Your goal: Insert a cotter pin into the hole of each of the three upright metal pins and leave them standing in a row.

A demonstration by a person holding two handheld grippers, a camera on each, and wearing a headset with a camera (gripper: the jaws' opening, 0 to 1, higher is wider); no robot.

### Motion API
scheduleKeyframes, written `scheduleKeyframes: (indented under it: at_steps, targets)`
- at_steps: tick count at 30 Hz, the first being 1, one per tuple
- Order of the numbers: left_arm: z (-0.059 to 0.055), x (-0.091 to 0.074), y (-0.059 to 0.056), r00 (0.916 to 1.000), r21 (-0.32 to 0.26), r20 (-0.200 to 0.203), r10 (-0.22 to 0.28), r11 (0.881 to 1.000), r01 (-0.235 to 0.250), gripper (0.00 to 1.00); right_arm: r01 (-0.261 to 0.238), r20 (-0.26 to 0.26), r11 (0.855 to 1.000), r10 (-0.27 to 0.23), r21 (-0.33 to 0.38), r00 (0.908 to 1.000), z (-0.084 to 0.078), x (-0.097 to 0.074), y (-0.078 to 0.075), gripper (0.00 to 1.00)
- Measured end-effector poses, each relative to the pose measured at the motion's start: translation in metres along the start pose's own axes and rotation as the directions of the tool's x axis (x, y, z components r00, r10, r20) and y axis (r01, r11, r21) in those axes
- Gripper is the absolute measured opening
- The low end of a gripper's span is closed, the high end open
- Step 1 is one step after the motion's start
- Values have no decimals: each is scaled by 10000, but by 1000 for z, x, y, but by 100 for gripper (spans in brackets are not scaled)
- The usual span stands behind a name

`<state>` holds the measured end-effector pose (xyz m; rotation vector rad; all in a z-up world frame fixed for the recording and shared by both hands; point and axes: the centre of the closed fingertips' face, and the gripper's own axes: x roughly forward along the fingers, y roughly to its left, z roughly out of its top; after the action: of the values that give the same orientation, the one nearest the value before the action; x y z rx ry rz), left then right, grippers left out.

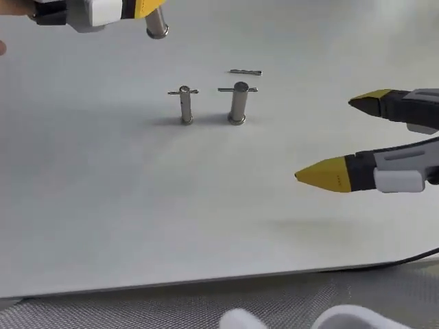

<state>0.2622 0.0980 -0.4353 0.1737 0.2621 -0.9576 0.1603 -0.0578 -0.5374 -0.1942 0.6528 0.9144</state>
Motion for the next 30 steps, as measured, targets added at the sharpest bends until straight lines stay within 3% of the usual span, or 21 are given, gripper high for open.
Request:
scheduleKeyframes:
  at_steps: [5, 9, 11, 17, 24, 30]
  targets:
    - [-12, 5, -31, 9952, 657, -322, -925, 9934, 944, 11, -128, 113, 9999, 127, 44, 9999, -1, -4, 5, 92]
    - [-31, 10, -53, 9838, 271, -663, -1663, 9854, 1683, 11, -163, 123, 9998, 162, 90, 9998, -4, -5, 8, 92]
    - [-42, 15, -61, 9812, 32, -656, -1815, 9833, 1820, 11, -191, 167, 9997, 188, 154, 9997, -6, -5, 10, 92]
    - [-75, 27, -88, 9645, -251, -1175, -2363, 9717, 2350, 11, -327, 137, 9991, 323, 280, 9994, -10, -5, 16, 91]
    - [-94, 36, -105, 9479, -128, -1668, -2715, 9619, 2732, 11, -663, 131, 9976, 661, 182, 9977, -10, -4, 25, 88]
    - [-100, 40, -108, 9463, 88, -1757, -2714, 9608, 2772, 11, -704, 50, 9975, 704, 12, 9975, -10, -2, 27, 88]
